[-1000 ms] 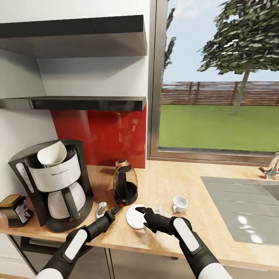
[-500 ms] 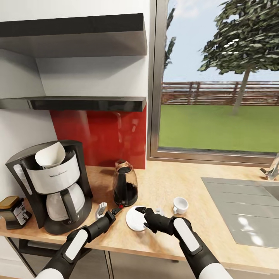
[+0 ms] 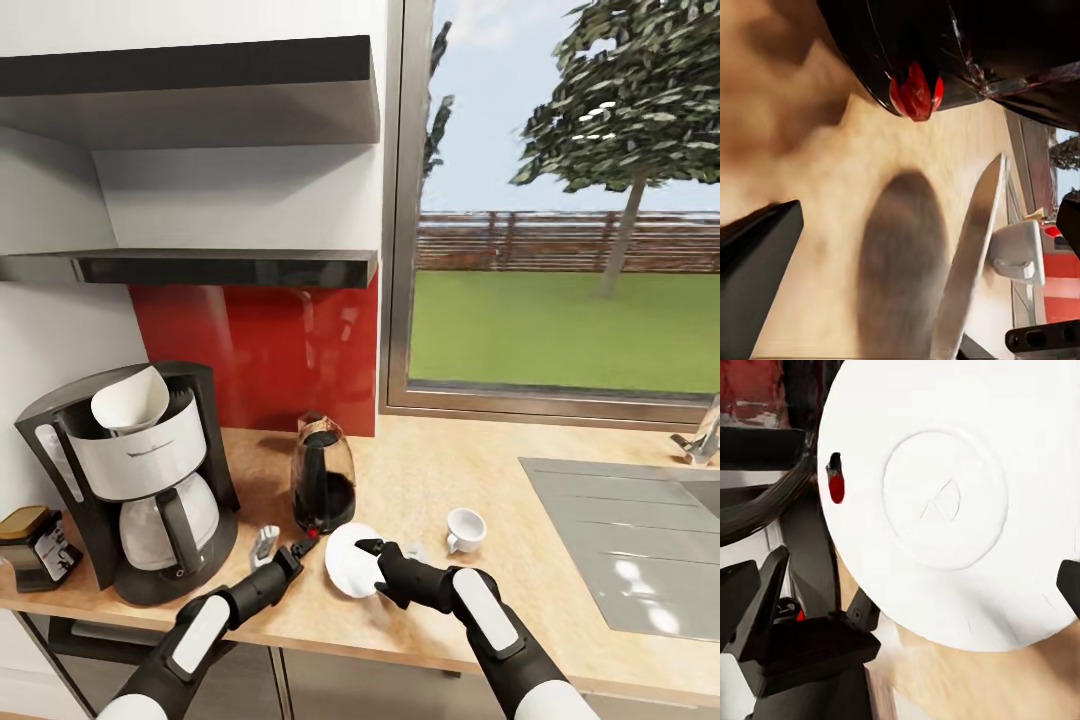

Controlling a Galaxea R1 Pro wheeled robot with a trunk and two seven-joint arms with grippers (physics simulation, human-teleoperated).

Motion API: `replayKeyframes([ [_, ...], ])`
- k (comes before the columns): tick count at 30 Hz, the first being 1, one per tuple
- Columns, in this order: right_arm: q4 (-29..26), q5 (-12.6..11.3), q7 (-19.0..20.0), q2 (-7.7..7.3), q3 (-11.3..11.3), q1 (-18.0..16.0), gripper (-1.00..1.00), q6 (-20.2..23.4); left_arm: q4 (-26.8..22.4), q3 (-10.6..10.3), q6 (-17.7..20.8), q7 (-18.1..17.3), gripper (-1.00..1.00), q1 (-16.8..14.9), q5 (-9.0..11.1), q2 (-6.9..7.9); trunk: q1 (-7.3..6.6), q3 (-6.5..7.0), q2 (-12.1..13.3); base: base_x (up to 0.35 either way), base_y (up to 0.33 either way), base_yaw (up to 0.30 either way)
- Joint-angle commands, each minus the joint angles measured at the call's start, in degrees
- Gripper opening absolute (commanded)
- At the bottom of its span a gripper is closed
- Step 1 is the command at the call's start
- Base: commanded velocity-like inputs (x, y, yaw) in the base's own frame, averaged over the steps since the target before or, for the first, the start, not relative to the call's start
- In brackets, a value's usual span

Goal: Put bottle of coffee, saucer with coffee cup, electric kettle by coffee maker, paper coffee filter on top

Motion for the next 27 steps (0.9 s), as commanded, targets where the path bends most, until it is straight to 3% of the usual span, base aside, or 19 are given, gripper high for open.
replayKeyframes([
  [1,2.38,0.97,-0.22,0.0,0.08,0.02,1.0,0.2,0.1,0.02,0.51,0.18,1.0,0.01,-0.12,-0.07,0.03,-0.04,0.0,0.0,0.0,0.0],
  [4,2.38,0.97,-0.22,0.0,0.07,0.02,1.0,0.2,0.18,-1.07,0.51,0.21,1.0,-0.04,-0.18,-0.43,0.03,-0.04,0.0,0.0,0.0,0.0],
  [8,2.38,0.97,-0.16,0.0,0.07,0.02,1.0,0.2,0.2,-5.74,0.4,0.87,1.0,-0.08,-0.15,-1.36,0.03,-0.04,0.0,0.0,0.0,0.0],
  [10,2.38,0.97,-0.14,0.0,0.08,0.02,1.0,0.2,0.2,-6.6,0.37,1.01,1.0,-0.08,-0.13,-1.8,0.03,-0.04,0.0,0.0,0.0,0.0],
  [19,2.38,0.97,-0.13,0.0,0.09,0.03,1.0,0.2,0.2,-7.22,0.34,1.1,1.0,-0.08,-0.21,-3.0,0.03,-0.04,0.0,0.0,0.0,0.0],
  [27,2.38,0.97,-0.13,0.0,0.09,0.03,1.0,0.2,0.2,-7.23,-0.28,1.11,1.0,-0.08,-0.21,-3.12,0.03,-0.04,0.0,0.0,0.0,0.0],
])
